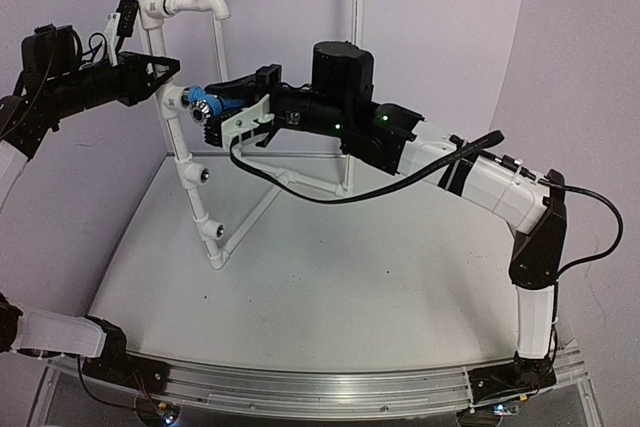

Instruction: Install the water faucets

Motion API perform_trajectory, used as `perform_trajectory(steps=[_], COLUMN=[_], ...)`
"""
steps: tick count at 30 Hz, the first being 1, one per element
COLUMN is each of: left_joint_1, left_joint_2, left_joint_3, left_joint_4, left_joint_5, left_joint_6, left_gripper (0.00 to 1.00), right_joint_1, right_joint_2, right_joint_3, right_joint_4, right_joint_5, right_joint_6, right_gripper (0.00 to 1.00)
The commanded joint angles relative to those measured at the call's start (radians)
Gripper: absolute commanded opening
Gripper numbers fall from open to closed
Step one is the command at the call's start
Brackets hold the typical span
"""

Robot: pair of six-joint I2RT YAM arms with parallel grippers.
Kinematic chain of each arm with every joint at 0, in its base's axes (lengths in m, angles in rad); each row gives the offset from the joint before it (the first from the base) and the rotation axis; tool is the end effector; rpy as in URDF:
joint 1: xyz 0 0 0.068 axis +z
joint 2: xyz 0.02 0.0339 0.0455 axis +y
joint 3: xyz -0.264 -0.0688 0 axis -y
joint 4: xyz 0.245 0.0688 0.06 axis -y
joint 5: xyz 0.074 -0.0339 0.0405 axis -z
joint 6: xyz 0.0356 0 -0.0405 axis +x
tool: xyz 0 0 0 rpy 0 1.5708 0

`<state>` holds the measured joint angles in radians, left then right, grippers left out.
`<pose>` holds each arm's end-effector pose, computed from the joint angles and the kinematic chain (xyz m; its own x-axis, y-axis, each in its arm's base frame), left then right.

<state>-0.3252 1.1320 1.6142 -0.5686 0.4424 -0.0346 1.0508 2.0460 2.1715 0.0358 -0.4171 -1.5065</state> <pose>0.1874 -0.0793 0.5101 -0.1057 0.0026 -0.9944 0.6897 0.7206 -0.0714 0.2267 0.4250 0.4556 0.9952 -0.0981 0.0015 0.0159 0.1460 -0.9892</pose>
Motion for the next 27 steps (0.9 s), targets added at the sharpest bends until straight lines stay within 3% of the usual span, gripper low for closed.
perform_trajectory(steps=[1,19,27], left_joint_1=[-0.014,-0.014,-0.014], left_joint_2=[-0.035,-0.030,-0.030], left_joint_3=[0.027,0.047,0.035], left_joint_4=[-0.059,-0.059,-0.059], left_joint_5=[0.185,0.178,0.203], left_joint_6=[-0.358,-0.378,-0.377], left_gripper=[0.00,0.00,0.00], right_joint_1=[0.009,0.031,0.031], right_joint_2=[0.002,-0.016,0.019], right_joint_3=[0.028,-0.091,-0.004], right_joint_4=[0.024,0.115,0.099], right_joint_5=[-0.010,0.020,0.035], right_joint_6=[0.026,0.043,0.071], right_gripper=[0.00,0.00,0.00])
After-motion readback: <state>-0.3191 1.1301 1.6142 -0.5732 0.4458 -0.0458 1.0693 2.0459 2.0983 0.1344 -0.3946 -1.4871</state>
